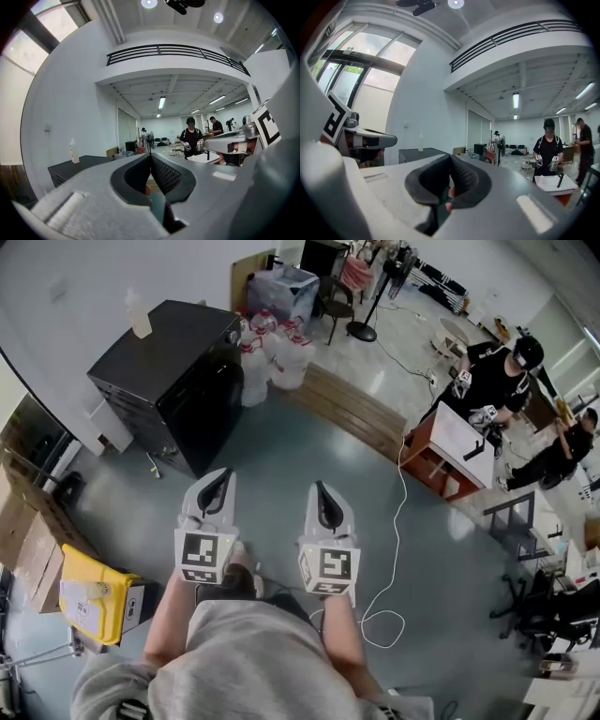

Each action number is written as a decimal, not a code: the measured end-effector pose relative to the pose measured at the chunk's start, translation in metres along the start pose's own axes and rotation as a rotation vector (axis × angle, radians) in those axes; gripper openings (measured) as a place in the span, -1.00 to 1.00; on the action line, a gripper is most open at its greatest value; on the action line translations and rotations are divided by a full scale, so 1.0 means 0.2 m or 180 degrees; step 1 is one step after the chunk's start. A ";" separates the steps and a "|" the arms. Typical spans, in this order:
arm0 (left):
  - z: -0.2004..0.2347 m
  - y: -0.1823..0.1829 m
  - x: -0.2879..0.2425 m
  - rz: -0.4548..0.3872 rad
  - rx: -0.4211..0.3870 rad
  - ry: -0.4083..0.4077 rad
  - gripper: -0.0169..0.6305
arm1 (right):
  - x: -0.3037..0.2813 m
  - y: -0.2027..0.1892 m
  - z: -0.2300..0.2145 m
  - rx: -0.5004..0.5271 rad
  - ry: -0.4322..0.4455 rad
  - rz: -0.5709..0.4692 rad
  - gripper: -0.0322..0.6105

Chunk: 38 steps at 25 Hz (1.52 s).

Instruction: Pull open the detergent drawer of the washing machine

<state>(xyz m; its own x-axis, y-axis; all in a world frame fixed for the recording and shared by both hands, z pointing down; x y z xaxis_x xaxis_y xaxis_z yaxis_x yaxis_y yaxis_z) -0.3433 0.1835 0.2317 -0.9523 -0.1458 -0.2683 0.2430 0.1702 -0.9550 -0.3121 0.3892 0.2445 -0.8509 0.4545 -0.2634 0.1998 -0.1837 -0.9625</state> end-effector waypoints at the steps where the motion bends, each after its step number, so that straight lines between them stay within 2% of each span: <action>1: 0.00 0.00 -0.02 0.0005 0.0006 -0.0010 -0.91 | -0.01 0.00 -0.01 -0.0002 -0.0007 0.0011 -0.89; 9: 0.02 0.01 -0.28 0.0033 0.0038 -0.0109 -0.91 | -0.19 -0.02 -0.13 -0.0008 -0.0095 0.0073 -0.89; 21: 0.16 0.18 -1.05 0.0033 0.0167 -0.0226 -0.91 | -0.84 0.15 -0.46 0.0088 -0.0092 0.0170 -0.89; 31: 0.38 0.27 -1.57 0.0123 0.0169 -0.0032 -0.91 | -1.46 0.28 -0.63 0.0096 0.0168 0.0209 -0.89; 38: 0.57 0.27 -1.75 0.0176 0.0202 0.0245 -0.91 | -1.81 0.35 -0.62 0.0146 0.0440 0.0163 -0.89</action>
<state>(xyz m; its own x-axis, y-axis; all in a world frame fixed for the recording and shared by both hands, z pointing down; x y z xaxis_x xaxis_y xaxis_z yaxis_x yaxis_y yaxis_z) 0.0248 0.1333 0.2596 -0.9479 -0.0621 -0.3126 0.3044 0.1135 -0.9457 0.0698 0.3192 0.2654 -0.7645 0.5587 -0.3215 0.2161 -0.2478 -0.9444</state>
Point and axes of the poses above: the fingertips, and each gripper's own axes: x backward along the fingers, z to its left, y out of its top, the point moved 6 cm from there along x, backward along the fingers, and after that the axes turned 11 degrees about z, right-handed, at the moved point
